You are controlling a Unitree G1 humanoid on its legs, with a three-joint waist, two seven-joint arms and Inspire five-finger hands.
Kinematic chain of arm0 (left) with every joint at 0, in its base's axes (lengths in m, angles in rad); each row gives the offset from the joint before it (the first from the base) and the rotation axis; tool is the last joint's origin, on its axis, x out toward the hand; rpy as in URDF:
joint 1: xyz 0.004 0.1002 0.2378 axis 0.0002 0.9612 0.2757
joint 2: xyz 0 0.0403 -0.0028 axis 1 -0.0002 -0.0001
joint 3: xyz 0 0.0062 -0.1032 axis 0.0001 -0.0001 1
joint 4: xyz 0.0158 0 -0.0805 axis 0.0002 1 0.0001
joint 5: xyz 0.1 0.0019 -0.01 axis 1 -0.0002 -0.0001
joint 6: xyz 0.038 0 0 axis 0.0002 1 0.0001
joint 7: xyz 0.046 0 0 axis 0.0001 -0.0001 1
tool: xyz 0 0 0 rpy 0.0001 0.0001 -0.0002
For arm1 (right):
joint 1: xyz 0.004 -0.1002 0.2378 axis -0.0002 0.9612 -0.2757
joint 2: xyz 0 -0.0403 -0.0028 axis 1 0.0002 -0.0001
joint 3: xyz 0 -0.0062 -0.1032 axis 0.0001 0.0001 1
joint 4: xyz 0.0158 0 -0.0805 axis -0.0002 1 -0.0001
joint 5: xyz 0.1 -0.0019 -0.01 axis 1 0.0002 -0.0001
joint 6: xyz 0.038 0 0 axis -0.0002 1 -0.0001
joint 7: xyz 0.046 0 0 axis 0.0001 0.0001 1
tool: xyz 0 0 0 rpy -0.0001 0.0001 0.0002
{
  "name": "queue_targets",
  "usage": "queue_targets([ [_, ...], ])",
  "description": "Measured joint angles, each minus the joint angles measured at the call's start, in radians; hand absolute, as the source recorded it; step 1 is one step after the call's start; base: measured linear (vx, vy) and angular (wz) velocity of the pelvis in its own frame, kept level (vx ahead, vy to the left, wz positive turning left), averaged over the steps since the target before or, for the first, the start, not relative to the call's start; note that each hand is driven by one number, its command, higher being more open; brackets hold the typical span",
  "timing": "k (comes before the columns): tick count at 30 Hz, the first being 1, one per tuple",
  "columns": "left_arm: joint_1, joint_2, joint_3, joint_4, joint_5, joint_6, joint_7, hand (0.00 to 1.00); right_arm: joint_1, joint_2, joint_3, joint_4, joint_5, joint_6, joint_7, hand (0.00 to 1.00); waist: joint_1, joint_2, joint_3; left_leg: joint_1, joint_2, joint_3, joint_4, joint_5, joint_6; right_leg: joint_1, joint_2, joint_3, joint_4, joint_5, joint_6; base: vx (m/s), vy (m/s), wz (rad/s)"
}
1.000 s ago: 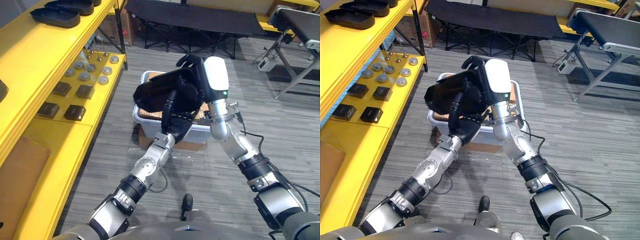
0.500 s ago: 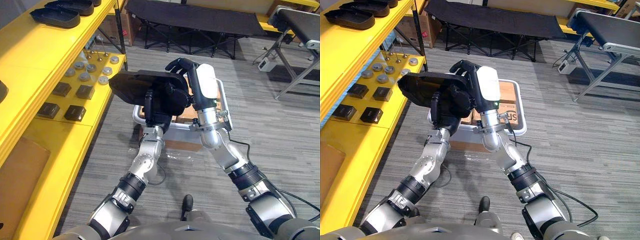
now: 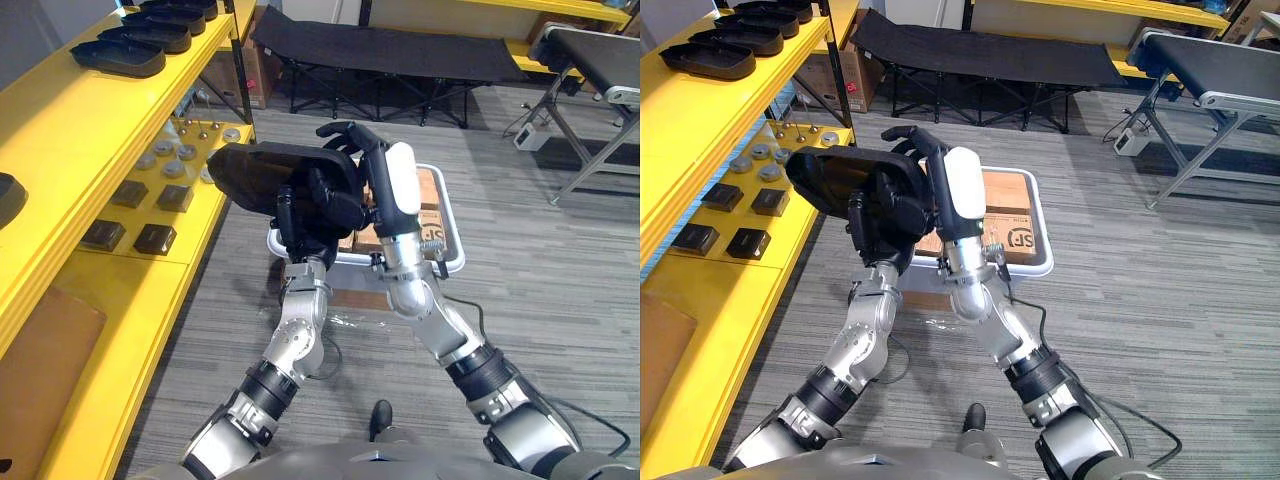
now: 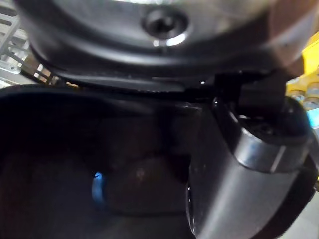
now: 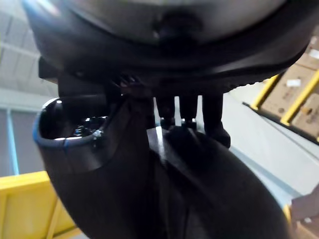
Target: Walk over and take three plastic housings, then place them on the shelf
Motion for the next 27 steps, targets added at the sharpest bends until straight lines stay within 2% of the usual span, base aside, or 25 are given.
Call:
queue_targets([
  [1, 0.003, -0.010, 0.026, -0.010, 0.063, -0.020, 0.043, 0.00, 0.033, 0.001, 0.001, 0.002, 0.028, -0.026, 0.022, 1.00, -0.001, 0.000, 0.000, 0.000, 0.000, 0.000, 0.000, 0.000, 0.000, 0.000, 0.000, -0.001, 0.000, 0.000, 0.000, 0.00, 0.000, 0.00],
  [4, 0.004, -0.014, 0.098, -0.059, 0.214, -0.049, 0.139, 0.00, 0.098, 0.002, 0.009, 0.011, 0.066, -0.046, 0.053, 1.00, -0.003, 0.003, -0.002, 0.000, 0.000, 0.000, 0.000, 0.000, 0.000, -0.001, 0.000, -0.003, 0.000, -0.001, -0.001, 0.00, 0.000, 0.00],
  [7, 0.005, -0.019, 0.172, -0.076, 0.542, -0.060, 0.303, 0.00, 0.111, 0.044, 0.007, 0.006, 0.121, -0.044, 0.055, 1.00, -0.002, 0.011, -0.013, -0.001, 0.000, -0.002, -0.001, 0.000, 0.000, 0.000, 0.000, -0.007, 0.000, -0.001, -0.001, 0.00, 0.000, 0.00],
  [8, 0.005, -0.020, 0.186, -0.076, 0.604, -0.060, 0.335, 0.00, 0.111, 0.048, 0.007, 0.006, 0.142, -0.040, 0.058, 1.00, -0.002, 0.012, -0.017, -0.001, 0.000, -0.003, -0.001, 0.000, 0.000, 0.000, 0.000, -0.009, 0.000, -0.001, -0.001, -0.01, 0.010, 0.04],
  [11, 0.005, -0.021, 0.281, -0.083, 0.965, -0.055, 0.501, 0.00, 0.114, 0.083, -0.002, 0.000, 0.233, -0.003, 0.069, 1.00, -0.003, 0.017, -0.028, -0.002, 0.000, -0.006, 0.000, 0.000, 0.000, 0.001, -0.001, -0.015, 0.000, -0.001, -0.001, 0.00, 0.003, 0.01],
  [13, 0.005, -0.022, 0.354, -0.089, 1.184, -0.050, 0.614, 0.00, 0.128, 0.107, -0.053, 0.002, 0.273, 0.041, 0.061, 1.00, -0.002, 0.020, -0.031, -0.003, 0.000, -0.007, 0.000, 0.000, 0.000, 0.001, -0.001, -0.016, 0.000, -0.001, -0.001, 0.00, 0.000, 0.00],
  [14, 0.005, -0.023, 0.377, -0.092, 1.245, -0.048, 0.648, 0.00, 0.136, 0.111, -0.070, 0.002, 0.278, 0.048, 0.056, 1.00, -0.002, 0.020, -0.032, -0.005, -0.001, -0.008, 0.000, 0.000, 0.000, 0.001, -0.001, -0.018, 0.000, -0.001, -0.001, -0.01, 0.012, 0.08],
  [16, 0.015, -0.024, 0.464, -0.115, 1.512, 0.012, 0.799, 0.00, 0.166, 0.117, -0.117, 0.003, 0.312, 0.067, 0.033, 1.00, -0.001, 0.026, -0.038, -0.011, -0.001, -0.014, 0.000, 0.001, 0.001, -0.001, -0.002, -0.023, -0.001, -0.002, -0.001, 0.00, 0.012, 0.06],
  [18, 0.021, -0.021, 0.504, -0.116, 1.677, 0.068, 0.865, 0.00, 0.186, 0.117, -0.127, 0.004, 0.335, 0.068, 0.033, 1.00, 0.001, 0.032, -0.042, -0.012, -0.001, -0.015, 0.000, 0.001, 0.001, -0.001, -0.002, -0.025, -0.006, -0.002, -0.001, 0.00, 0.000, 0.00],
  [22, 0.028, -0.008, 0.532, -0.117, 1.882, 0.174, 0.886, 0.00, 0.215, 0.118, -0.127, -0.003, 0.465, 0.053, 0.104, 1.00, -0.002, 0.037, -0.044, -0.012, -0.001, -0.014, 0.000, 0.000, 0.001, -0.002, -0.002, -0.025, -0.006, -0.003, -0.003, 0.00, 0.000, 0.00],
  [24, 0.077, 0.021, 0.536, -0.126, 1.951, 0.202, 0.840, 0.00, 0.267, 0.125, -0.128, -0.008, 0.560, 0.039, 0.184, 1.00, -0.008, 0.045, -0.050, -0.015, -0.001, -0.013, 0.001, -0.004, 0.001, -0.006, -0.002, -0.024, -0.006, -0.004, -0.005, 0.00, 0.000, 0.00],
  [27, 0.156, 0.056, 0.541, -0.163, 1.952, 0.236, 0.732, 0.00, 0.351, 0.126, -0.161, -0.017, 0.627, 0.049, 0.236, 1.00, -0.008, 0.059, -0.066, -0.036, -0.001, -0.013, 0.013, -0.013, 0.001, -0.023, -0.003, -0.023, -0.006, -0.005, -0.005, 0.01, 0.007, -0.01],
])
